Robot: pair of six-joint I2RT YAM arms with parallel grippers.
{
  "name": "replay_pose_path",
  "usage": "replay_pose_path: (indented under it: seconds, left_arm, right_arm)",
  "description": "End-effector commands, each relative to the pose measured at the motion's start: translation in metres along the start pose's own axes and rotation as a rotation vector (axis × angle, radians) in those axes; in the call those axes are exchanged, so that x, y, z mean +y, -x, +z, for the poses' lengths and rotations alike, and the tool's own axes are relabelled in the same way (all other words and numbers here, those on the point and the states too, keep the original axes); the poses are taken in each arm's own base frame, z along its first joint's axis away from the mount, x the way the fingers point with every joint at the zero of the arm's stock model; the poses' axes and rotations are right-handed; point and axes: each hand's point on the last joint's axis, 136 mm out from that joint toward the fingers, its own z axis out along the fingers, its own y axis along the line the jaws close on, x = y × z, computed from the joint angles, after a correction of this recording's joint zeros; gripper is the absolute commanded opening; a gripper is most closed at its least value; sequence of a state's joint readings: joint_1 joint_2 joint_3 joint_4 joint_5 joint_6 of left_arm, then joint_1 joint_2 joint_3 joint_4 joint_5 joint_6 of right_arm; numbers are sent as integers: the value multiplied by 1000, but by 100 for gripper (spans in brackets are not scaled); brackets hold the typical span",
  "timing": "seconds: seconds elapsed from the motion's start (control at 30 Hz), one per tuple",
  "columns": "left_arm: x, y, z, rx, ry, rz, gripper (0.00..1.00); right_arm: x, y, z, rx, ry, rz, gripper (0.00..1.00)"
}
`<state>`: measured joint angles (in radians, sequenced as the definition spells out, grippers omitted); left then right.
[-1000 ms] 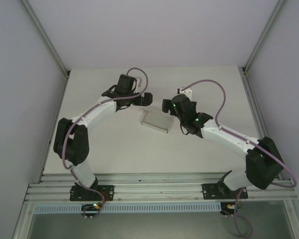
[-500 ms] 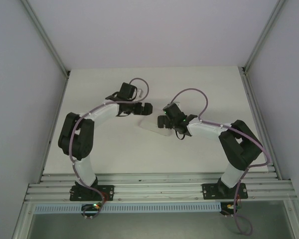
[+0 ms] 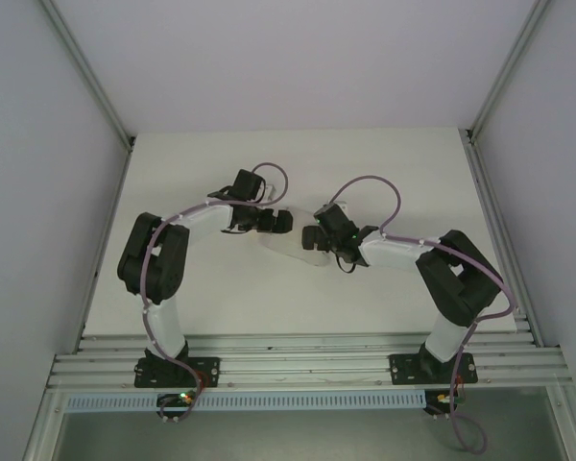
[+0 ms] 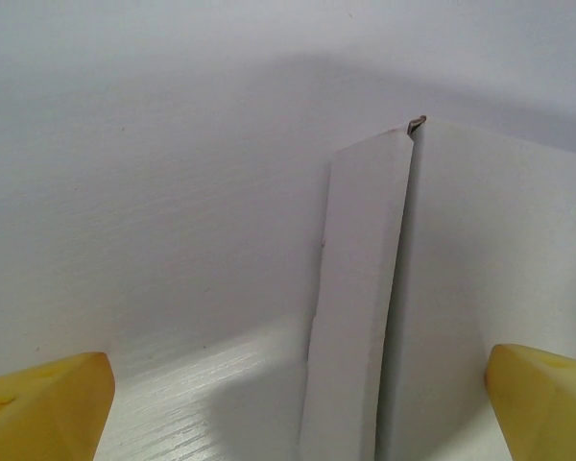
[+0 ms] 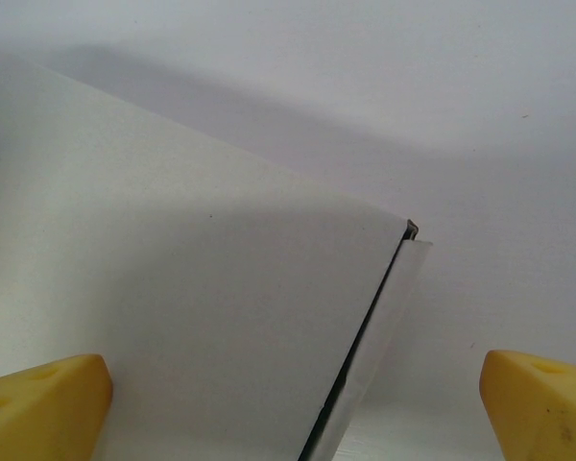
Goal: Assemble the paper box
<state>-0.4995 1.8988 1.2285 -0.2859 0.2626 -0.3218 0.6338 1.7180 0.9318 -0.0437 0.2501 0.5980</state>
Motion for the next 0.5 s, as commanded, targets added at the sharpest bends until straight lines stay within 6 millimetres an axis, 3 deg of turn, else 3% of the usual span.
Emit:
replay_pose_path:
  seconds: [0.0,0.13,0.23,0.37,0.47]
  left_arm:
    - [-10,15,-20,-57,-14,24,100]
    - [-18,32,-47,-136,-13,56,100]
    - [-18,34,-62,-175,4,66,100]
    - [-17,34,-68,-195,3,74,100]
    - [-19,34,-60,-171,-44,76,100]
  right_arm:
    - [4,-8,-20,39,2,-42,99]
    - [19,3,-44,2,60,-69,100]
    - [18,12,-54,-32,72,-94,100]
    - [-6,13,-61,2,-14,-36,100]
    - [-15,5,-64,19,-3,50,100]
